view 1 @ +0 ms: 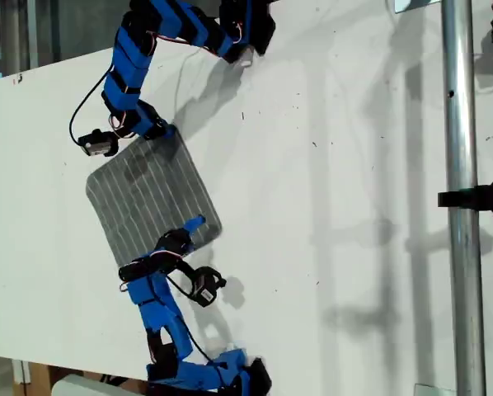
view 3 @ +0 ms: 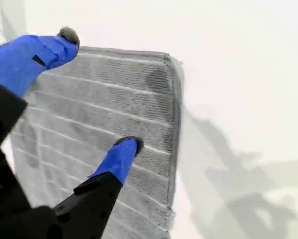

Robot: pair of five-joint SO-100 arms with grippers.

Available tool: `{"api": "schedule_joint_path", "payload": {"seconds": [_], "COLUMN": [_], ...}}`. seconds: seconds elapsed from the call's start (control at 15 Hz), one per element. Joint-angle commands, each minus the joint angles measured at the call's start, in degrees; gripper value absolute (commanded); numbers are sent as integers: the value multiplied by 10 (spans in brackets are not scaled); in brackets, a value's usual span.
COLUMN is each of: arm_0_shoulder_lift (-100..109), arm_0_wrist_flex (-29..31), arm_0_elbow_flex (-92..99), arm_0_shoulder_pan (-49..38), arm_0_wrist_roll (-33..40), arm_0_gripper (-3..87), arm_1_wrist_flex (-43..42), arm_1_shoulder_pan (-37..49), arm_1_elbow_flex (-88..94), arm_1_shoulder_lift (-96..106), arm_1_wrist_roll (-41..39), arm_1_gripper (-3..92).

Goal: Grasp corners of a towel and fold twice.

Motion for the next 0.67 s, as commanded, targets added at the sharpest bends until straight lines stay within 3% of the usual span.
{"api": "schedule_joint_path", "payload": {"seconds": [0.0,0.13,0.2,0.27,0.4,0.6], "arm_0_shoulder_lift": [-57,-120,-155,-158,-163,-163], "arm_0_wrist_flex": [-12,0,48,57,75,80], "arm_0_elbow_flex": [-34,-43,-78,-77,-74,-69], "arm_0_shoulder_pan": [-17,-14,-11,-17,-28,-15], "arm_0_wrist_roll": [-23,-78,-128,-140,-142,-142], "arm_0_gripper": [324,302,336,278,-28,-28], "arm_1_wrist_flex": [-10,-10,-11,-11,-12,-12], "arm_1_shoulder_pan": [-7,-5,-5,-5,-5,-5], "arm_1_elbow_flex": [-10,-10,-10,-11,-11,-11], "arm_1_shoulder_lift": [2,3,3,3,4,5], "arm_1_wrist_roll": [2,1,1,1,1,1], "arm_1_gripper": [-2,-2,-2,-2,-2,-2]}}
